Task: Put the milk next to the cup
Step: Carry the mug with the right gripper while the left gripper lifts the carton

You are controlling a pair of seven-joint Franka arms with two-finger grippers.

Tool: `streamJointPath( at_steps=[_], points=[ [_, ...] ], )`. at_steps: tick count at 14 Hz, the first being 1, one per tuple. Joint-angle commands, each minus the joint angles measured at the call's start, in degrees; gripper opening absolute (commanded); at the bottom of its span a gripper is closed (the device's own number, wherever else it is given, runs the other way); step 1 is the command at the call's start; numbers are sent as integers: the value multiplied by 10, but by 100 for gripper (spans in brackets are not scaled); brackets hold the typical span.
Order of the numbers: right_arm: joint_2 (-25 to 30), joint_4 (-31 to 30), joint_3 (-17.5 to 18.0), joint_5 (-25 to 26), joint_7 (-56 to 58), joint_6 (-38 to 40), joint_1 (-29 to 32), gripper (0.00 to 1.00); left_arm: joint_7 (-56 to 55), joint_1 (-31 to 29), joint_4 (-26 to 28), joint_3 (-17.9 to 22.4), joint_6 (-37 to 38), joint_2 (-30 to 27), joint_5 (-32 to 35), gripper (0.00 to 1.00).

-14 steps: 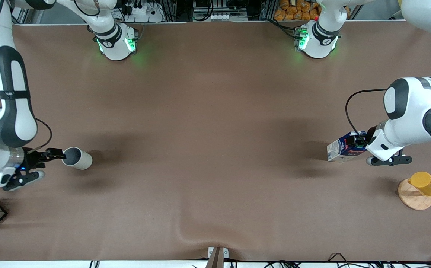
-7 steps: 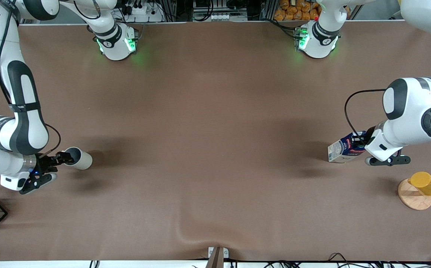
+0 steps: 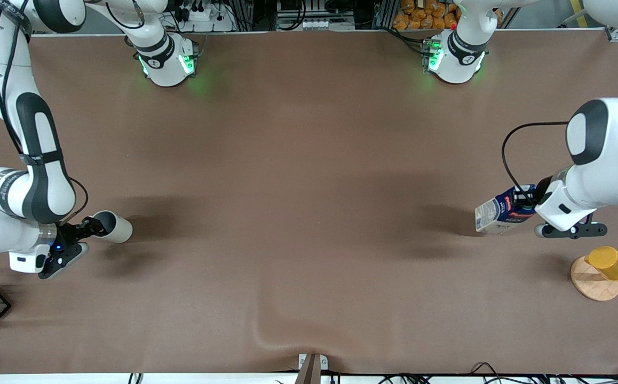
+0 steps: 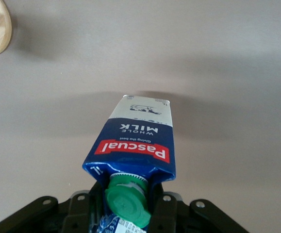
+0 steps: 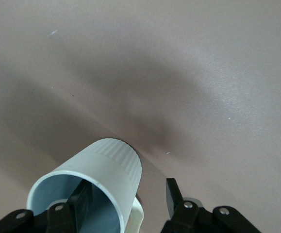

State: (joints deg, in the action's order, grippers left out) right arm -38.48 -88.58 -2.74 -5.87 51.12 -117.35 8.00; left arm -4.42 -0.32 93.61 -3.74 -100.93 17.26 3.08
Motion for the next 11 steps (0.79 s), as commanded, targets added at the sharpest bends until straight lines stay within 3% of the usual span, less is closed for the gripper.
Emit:
streamJointPath(
  at_steps=[1,2,8,11],
  points=[
    [2,-6,3,-4,16,-6,4,27,13,1,-34,-16,53,-14,-10,10],
    [2,-5,3,-4,15,-3,4,0,13,1,-39,-20,66,-21,-10,10],
    [11,12,5,-11,-66,47,-5,0,13,6,-84,-29,133,-27,-4,11],
    [14,72,6,-10,-162,162,-29,0,11,8,-91,-31,142,-27,-7,11]
  ],
)
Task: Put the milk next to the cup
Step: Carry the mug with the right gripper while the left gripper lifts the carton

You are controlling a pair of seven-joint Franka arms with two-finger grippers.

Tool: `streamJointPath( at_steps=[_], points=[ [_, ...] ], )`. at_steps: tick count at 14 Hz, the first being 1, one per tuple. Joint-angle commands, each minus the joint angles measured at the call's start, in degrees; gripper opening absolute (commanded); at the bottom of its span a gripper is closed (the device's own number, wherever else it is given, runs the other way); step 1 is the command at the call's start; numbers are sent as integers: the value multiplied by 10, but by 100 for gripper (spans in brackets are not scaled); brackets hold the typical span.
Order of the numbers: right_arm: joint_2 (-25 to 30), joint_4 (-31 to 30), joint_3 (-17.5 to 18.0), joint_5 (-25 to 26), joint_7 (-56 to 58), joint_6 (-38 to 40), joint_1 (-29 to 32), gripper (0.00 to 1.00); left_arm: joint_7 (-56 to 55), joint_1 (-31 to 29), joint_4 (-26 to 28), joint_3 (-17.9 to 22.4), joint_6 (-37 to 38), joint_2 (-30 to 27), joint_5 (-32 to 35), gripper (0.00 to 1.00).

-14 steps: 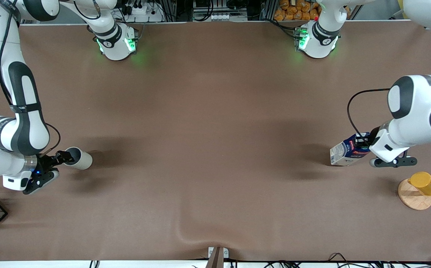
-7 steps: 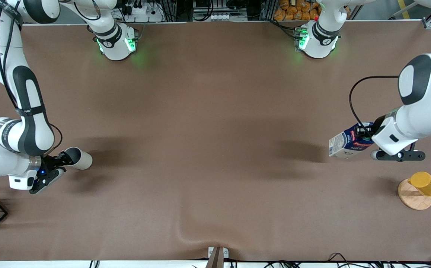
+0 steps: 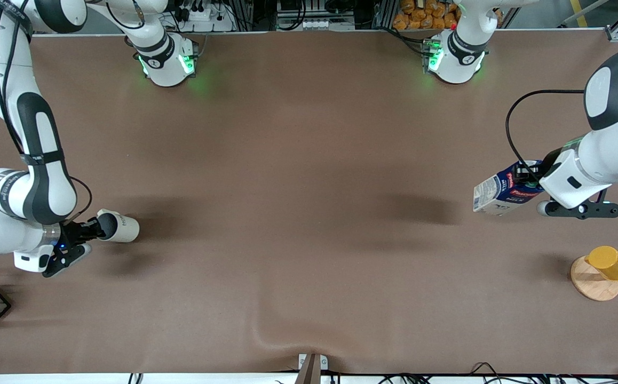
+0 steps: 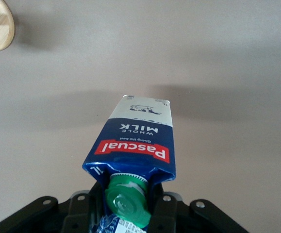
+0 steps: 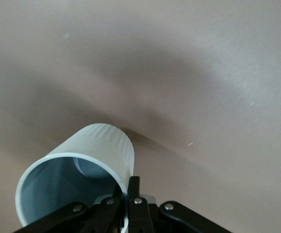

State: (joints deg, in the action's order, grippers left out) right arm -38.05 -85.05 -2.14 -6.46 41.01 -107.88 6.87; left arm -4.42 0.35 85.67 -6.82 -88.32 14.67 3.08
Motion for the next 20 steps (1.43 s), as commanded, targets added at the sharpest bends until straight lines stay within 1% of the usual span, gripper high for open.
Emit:
streamJointPath(
  at_steps=[1,3,4,5,7,8,11,14,16,20],
  points=[
    [10,51,0,-5,-94,90,-25,0,10,2,-12,-1,17,-2,-8,11],
    [23,62,3,-7,-165,103,-50,0,9,1,-13,-6,31,-2,-7,11],
    [31,62,5,-21,-214,104,-68,0,7,2,-16,-6,31,-3,-7,11],
    [33,62,6,-38,-258,105,-84,0,7,2,-23,-6,33,-3,-8,11],
    [33,62,6,-94,-342,101,-116,0,6,1,-29,-15,43,-3,-9,11],
    [33,63,5,-106,-389,98,-136,0,5,1,-29,-17,46,-3,-9,11],
    [30,92,4,-107,-543,89,-209,0,5,1,-31,-31,46,-10,-10,11],
    [27,92,4,-107,-672,44,-275,0,5,-1,-31,-34,46,-15,-11,12],
    [21,91,4,-106,-751,-2,-316,0,5,-2,-31,-34,46,-18,-11,12],
    [-15,90,3,-102,-863,-104,-390,0,5,0,-31,-35,50,-18,-11,12]
  ],
)
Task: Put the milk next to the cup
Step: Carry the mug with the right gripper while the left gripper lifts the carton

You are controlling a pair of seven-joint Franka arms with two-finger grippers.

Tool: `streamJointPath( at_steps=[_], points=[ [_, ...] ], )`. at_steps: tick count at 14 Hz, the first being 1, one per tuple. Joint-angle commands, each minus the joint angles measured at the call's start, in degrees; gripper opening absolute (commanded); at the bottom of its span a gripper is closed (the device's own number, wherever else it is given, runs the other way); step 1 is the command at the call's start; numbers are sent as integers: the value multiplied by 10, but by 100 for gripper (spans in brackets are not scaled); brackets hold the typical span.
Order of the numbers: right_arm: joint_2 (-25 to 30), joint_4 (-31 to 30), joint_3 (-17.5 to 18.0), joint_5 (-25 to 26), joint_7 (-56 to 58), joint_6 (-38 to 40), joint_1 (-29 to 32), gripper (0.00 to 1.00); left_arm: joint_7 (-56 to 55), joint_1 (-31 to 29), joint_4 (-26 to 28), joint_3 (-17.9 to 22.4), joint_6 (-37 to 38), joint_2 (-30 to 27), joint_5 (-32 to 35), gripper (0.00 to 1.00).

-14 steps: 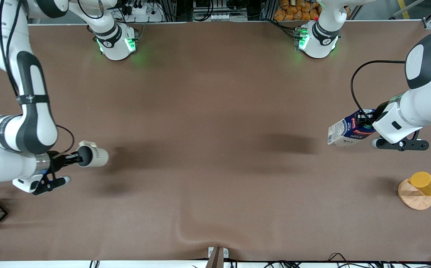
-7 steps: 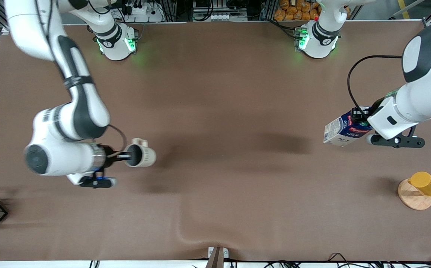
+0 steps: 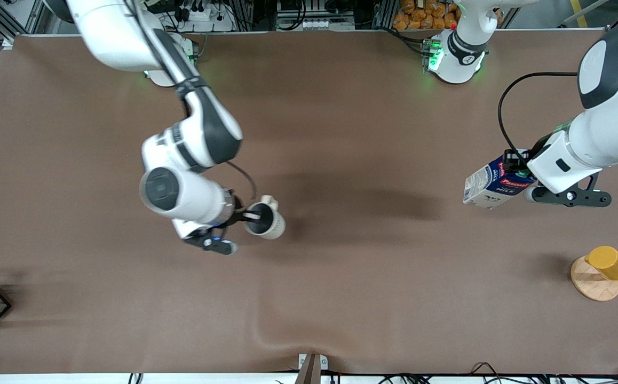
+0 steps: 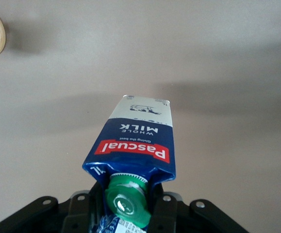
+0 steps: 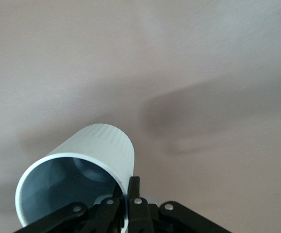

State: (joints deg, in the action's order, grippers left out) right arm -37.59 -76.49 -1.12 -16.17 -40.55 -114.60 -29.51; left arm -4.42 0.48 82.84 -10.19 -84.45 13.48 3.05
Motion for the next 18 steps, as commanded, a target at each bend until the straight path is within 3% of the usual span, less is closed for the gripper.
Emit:
streamJointPath(
  at_steps=[1,10,15,16,17,18],
  points=[
    [-28,4,-7,-3,-70,-53,-39,0,5,-1,-3,-4,12,-7,-13,12],
    [-80,0,-13,1,-136,-119,-106,0,-19,5,-3,-20,22,4,-90,13],
    [-86,0,-13,12,-151,-123,-110,2,-102,50,-2,-25,22,16,-89,13],
    [-86,0,-13,12,-155,-123,-110,16,-118,57,-2,-25,22,17,-86,13],
    [-86,0,-13,12,-156,-122,-109,50,-127,65,-2,-25,22,19,-88,13],
    [-86,0,-13,18,-153,-121,-110,100,-131,66,-2,-25,22,23,-90,13]
  ],
)
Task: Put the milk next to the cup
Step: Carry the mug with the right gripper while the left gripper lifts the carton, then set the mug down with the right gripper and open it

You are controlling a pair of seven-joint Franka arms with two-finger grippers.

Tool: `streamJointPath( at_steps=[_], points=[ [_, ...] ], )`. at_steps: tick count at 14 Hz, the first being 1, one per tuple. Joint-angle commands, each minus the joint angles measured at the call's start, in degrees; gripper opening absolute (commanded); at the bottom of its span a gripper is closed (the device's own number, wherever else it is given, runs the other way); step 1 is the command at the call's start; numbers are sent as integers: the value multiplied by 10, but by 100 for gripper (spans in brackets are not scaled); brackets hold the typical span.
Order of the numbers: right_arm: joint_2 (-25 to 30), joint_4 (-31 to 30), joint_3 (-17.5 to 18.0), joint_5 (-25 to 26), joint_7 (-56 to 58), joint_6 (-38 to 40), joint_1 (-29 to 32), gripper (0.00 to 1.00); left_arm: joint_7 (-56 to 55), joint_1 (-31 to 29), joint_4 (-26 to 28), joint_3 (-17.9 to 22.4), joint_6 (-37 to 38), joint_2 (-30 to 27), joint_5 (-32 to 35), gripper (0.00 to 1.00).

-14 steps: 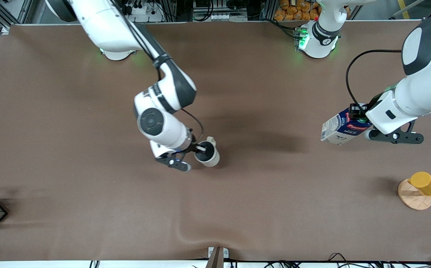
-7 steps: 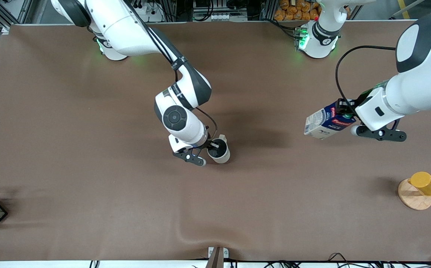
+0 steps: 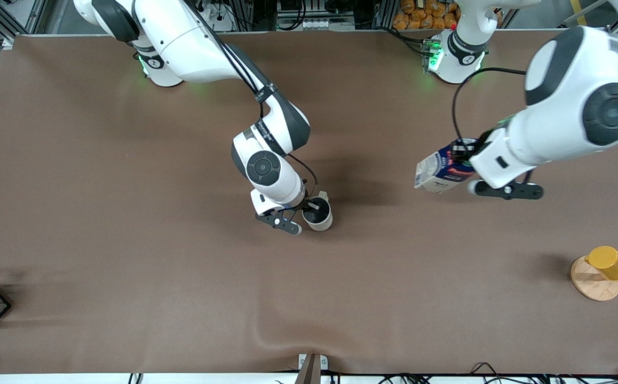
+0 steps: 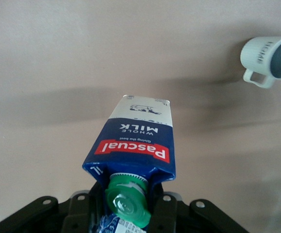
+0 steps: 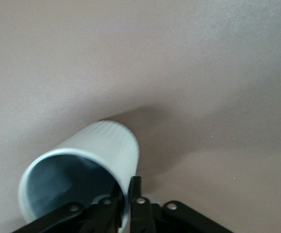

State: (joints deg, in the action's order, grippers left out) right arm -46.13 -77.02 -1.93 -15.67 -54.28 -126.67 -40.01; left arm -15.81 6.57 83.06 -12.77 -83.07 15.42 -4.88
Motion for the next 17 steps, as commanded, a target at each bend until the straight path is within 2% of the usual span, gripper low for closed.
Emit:
streamJointPath(
  at_steps=[1,2,4,6,10,13,17],
  points=[
    [0,6,-4,37,-15,-1,-5,100,-19,11,-4,0,5,7,-11,13],
    [1,6,-3,61,-17,2,-8,100,-19,21,-4,1,4,14,-11,13],
    [10,9,-2,57,-17,14,-2,100,-29,34,-5,1,-5,19,-12,13],
    [23,13,-4,55,-15,65,3,100,-64,55,-5,0,-18,22,-14,13],
    [103,19,3,47,0,188,69,100,-140,99,-12,1,-38,43,-15,13],
    [158,19,0,42,84,265,113,100,-161,125,-18,2,-61,56,-14,13],
    [201,18,-2,44,156,304,177,100,-179,174,-82,10,-73,110,-8,13]
  ],
)
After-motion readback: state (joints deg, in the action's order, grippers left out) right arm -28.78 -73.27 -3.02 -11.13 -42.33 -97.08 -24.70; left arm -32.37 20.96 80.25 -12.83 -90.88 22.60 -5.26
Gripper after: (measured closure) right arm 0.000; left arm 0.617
